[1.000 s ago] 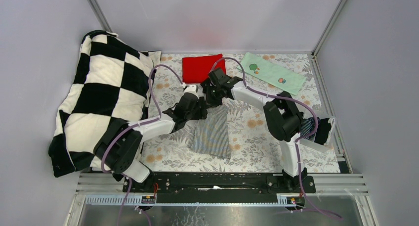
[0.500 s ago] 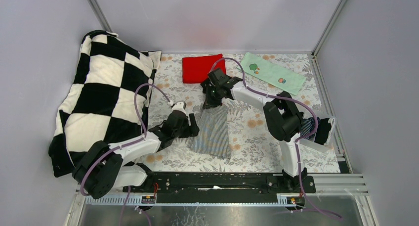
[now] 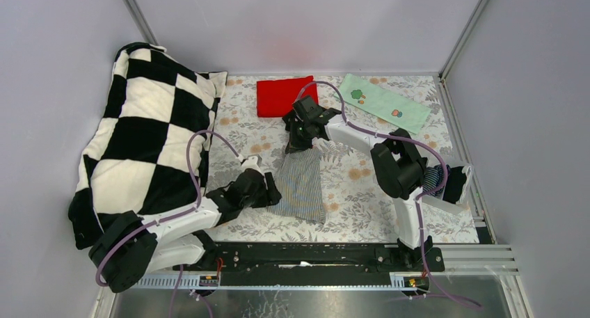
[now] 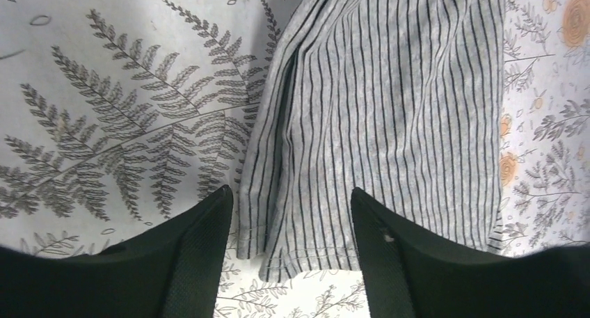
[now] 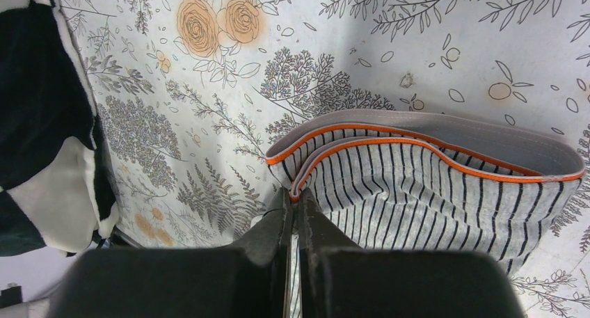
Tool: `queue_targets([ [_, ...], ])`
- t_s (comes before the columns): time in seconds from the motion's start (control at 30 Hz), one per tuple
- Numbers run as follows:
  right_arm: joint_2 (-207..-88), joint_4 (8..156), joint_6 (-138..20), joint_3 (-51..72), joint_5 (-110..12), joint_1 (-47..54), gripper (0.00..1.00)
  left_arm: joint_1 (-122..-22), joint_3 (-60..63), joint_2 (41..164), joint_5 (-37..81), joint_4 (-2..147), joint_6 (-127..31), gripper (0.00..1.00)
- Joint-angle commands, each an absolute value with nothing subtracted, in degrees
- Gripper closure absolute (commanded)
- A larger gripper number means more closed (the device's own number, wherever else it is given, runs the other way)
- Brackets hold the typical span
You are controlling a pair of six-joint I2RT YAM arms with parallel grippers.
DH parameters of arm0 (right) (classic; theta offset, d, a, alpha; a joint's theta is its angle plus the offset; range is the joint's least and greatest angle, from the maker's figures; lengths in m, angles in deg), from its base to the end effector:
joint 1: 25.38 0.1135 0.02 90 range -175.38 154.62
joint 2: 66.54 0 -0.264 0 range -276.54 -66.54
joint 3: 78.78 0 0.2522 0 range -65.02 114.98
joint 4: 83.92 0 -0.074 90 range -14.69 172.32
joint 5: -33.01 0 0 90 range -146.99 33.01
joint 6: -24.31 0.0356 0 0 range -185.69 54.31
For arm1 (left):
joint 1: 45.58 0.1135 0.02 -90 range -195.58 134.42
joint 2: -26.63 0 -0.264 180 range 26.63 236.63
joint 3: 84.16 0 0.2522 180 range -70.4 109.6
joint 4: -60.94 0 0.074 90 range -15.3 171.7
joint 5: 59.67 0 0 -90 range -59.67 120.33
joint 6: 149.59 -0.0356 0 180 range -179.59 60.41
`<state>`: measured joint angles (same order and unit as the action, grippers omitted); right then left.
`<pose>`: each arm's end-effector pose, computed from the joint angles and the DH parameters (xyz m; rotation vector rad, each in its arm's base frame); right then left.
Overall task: Roll the underwear
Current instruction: Fold the underwear at the center of the board.
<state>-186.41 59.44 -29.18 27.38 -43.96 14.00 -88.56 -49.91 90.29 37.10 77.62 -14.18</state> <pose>0.3550 0.3018 0.1990 -0.1730 2.6091 0.8144 0.1480 -0.1322 0.1475 -0.1104 2.4488 -0.5847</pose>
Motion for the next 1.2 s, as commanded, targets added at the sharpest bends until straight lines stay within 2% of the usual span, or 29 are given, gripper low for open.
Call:
queue_targets([
  [0.0,-184.96,58.89,-29.39,29.13,-43.02,14.53,1.0,-91.06,-51.98,91.6,37.04,82.62,-11.16,0.35],
  [0.27,-184.53,58.67,-29.67,28.77,-43.37,14.57,1.0,-96.63,-51.53,90.17,39.54,88.71,-6.1,0.39],
  [0.6,-184.4,58.72,-29.79,28.43,-43.47,14.53,1.0,-97.54,-52.73,86.29,41.46,91.68,-2.83,0.51],
  [0.87,-184.5,59.02,-29.66,28.49,-43.23,14.52,1.0,-97.53,-51.85,88.4,42.28,89.58,-4.31,0.67],
  [1.17,-184.4,59.17,-29.6,28.54,-43.01,14.52,1.0,-97.58,-48.8,89.08,44.4,91.14,-7.29,0.92],
])
